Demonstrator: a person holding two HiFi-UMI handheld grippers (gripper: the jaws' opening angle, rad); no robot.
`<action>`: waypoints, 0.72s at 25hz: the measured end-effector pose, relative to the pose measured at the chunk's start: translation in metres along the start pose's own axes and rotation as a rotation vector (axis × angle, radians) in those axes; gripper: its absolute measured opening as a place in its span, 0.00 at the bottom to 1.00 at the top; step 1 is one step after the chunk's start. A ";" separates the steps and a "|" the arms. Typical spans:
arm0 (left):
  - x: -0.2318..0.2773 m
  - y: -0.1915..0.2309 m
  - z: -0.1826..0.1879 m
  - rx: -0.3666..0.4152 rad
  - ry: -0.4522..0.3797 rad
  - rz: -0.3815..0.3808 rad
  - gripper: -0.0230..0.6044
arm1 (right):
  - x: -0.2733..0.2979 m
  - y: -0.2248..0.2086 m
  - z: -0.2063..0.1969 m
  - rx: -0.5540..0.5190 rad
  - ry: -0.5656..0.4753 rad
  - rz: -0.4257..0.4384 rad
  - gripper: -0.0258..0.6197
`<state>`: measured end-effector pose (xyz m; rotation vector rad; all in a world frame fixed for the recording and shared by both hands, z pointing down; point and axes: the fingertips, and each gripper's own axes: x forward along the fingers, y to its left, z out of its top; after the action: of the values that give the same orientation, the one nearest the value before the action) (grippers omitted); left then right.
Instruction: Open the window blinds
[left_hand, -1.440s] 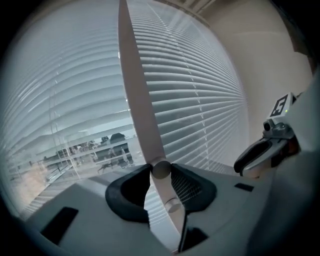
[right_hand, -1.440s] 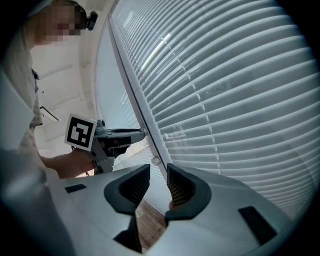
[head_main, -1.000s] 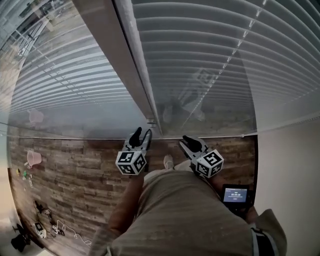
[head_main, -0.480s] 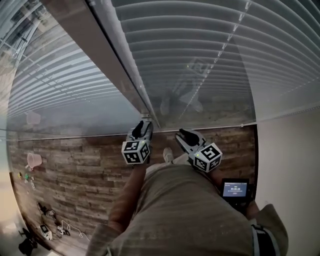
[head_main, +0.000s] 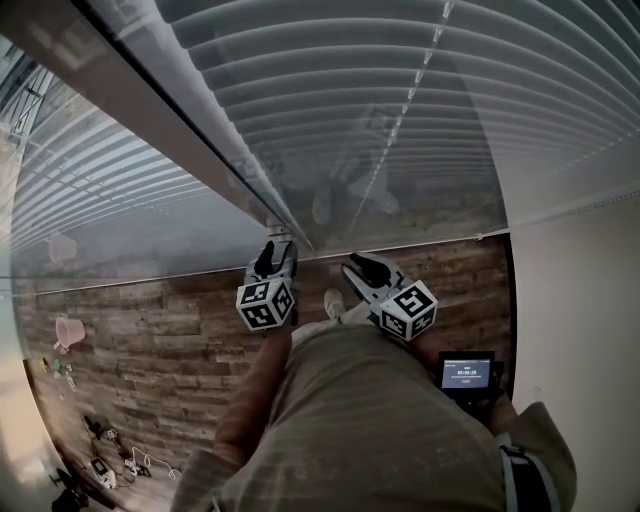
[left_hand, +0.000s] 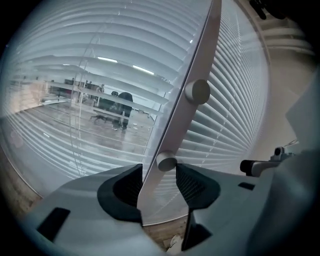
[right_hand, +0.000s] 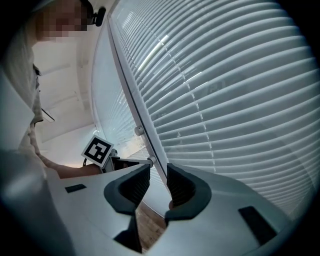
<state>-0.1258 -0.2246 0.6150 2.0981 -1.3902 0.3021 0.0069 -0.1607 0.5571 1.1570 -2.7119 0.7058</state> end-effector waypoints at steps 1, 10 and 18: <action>0.000 0.001 0.000 -0.001 -0.002 0.004 0.36 | 0.000 0.000 0.001 0.000 -0.001 0.000 0.21; 0.002 -0.009 0.011 -0.028 -0.022 -0.030 0.36 | -0.003 0.002 0.003 -0.007 0.006 -0.021 0.21; 0.004 0.011 0.021 -0.047 -0.050 0.007 0.35 | 0.007 0.000 0.026 -0.083 -0.014 -0.027 0.21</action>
<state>-0.1367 -0.2426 0.6041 2.0754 -1.4203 0.2192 0.0043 -0.1772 0.5357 1.1813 -2.7036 0.5772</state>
